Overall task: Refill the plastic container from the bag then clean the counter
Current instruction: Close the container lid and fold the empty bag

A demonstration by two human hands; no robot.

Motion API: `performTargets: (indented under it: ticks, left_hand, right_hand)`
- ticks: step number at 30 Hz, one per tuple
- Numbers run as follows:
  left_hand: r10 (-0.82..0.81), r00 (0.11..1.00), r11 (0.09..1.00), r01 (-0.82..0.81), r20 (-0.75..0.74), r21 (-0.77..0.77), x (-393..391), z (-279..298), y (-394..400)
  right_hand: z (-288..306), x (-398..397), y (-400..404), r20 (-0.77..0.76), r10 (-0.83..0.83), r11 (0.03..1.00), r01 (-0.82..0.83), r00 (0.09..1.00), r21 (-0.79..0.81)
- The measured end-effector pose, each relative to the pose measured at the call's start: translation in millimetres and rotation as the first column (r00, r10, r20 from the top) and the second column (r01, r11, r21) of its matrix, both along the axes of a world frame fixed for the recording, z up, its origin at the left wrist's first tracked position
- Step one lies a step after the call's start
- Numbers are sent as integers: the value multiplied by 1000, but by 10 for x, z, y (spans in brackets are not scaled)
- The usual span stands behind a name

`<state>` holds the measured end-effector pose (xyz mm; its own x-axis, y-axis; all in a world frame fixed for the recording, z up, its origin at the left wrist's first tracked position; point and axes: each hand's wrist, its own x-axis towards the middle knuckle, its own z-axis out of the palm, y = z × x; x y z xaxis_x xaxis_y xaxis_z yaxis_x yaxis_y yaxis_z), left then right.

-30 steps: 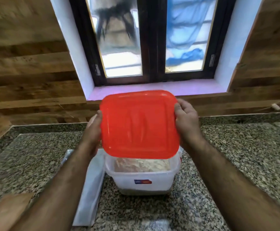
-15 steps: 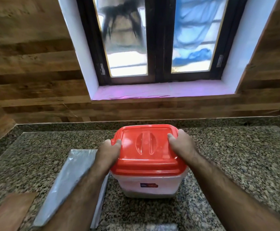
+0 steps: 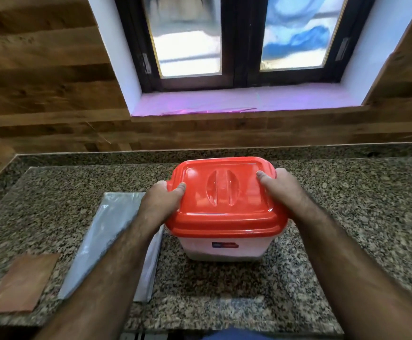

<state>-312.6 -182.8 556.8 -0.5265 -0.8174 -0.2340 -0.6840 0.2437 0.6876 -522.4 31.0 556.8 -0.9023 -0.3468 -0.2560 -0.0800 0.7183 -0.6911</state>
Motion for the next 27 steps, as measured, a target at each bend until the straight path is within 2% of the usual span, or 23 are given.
performTargets:
  ticks: [4,6,8,11,13,15,17,19,20,21,22,23,24,26,27]
  left_hand:
    - [-21,1000,999,21,-3,43,-58,-22,-35]
    - [11,998,983,1,-66,182,-82,-63,-37]
    - [68,982,949,-10,-175,316,-83,-114,-32]
    - [157,936,812,61,-316,581,-58,-148,-55]
    - [155,938,685,125,-311,718,-7,-115,-48]
    - [114,950,664,145,-291,734,30,-93,-49]
    - [118,958,710,103,-262,697,27,-96,-79]
    - [161,960,808,5,-230,589,15,-76,-101]
    - [167,967,888,-64,-190,455,-8,-59,-99]
    - [149,983,969,-124,-107,213,-37,-35,-72]
    - [129,992,987,-127,11,-99,-76,-10,-7]
    - [120,981,920,-53,152,-387,-119,37,105]
    - [128,952,818,57,278,-572,-175,91,234]
    - [129,910,692,202,394,-694,-268,188,446]
    - [121,898,689,231,423,-687,-286,205,472]
  right_hand:
    - [-21,23,-22,56,11,997,-15,998,76]
    - [-8,54,-54,95,-6,999,1,995,52]
    - [-40,21,-28,187,-24,998,36,982,-61]
    - [-123,-60,81,501,-23,923,211,865,-323]
    - [-137,-64,153,639,106,907,189,762,-376]
    - [-118,-54,201,684,170,905,162,710,-394]
    - [-47,-38,239,660,108,923,172,743,-344]
    - [54,8,258,477,-19,956,156,878,-249]
    - [115,60,239,310,-78,977,134,947,-163]
    - [162,130,184,110,-114,993,118,987,-29]
    - [191,210,102,-94,-110,983,123,989,135]
    - [213,302,13,-262,-59,949,136,963,285]
    - [214,383,-77,-369,4,913,147,930,381]
    - [230,489,-189,-444,100,881,128,891,455]
    - [244,499,-210,-441,133,872,107,888,478]
